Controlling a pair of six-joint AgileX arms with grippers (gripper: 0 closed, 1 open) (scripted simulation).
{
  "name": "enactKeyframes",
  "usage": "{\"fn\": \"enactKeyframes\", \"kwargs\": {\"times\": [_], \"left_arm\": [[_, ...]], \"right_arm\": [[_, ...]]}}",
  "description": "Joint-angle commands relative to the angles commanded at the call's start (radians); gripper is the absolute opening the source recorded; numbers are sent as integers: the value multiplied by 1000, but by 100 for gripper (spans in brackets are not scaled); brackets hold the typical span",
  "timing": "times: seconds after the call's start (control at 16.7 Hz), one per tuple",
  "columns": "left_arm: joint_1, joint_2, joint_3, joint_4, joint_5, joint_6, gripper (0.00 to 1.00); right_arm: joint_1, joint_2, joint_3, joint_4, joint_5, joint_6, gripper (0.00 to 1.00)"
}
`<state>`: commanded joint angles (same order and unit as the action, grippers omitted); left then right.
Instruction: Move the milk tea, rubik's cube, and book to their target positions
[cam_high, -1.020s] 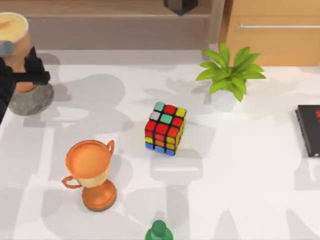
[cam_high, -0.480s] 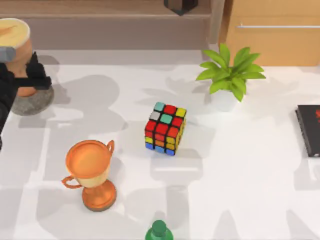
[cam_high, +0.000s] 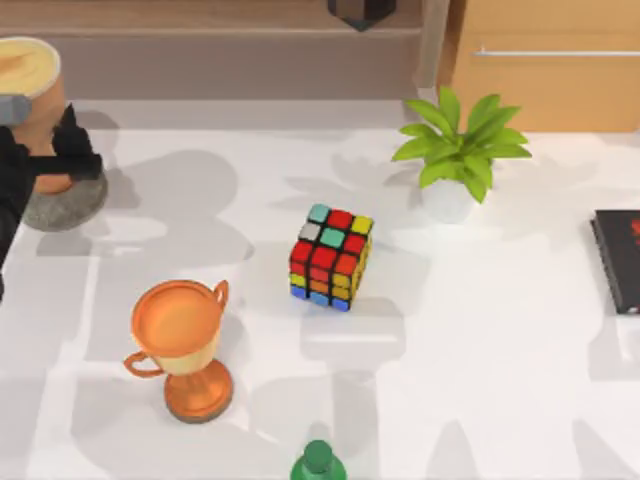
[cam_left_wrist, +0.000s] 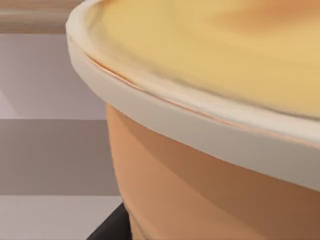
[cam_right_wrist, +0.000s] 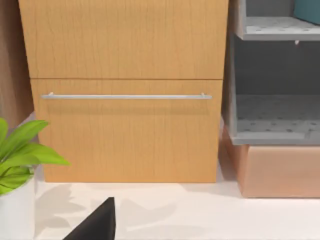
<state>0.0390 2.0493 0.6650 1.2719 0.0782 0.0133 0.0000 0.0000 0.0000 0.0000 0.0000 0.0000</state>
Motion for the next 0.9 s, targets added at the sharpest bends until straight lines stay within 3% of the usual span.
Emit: {"fn": "enactKeyframes", "kwargs": {"times": [0.18, 0.24, 0.9], "left_arm": [[0, 0, 0, 0, 0, 0, 98], [0, 0, 0, 0, 0, 0, 100], [2, -18, -38, 20, 2, 0, 100]], "right_arm": [[0, 0, 0, 0, 0, 0, 100], [0, 0, 0, 0, 0, 0, 100], [0, 0, 0, 0, 0, 0, 100]]}}
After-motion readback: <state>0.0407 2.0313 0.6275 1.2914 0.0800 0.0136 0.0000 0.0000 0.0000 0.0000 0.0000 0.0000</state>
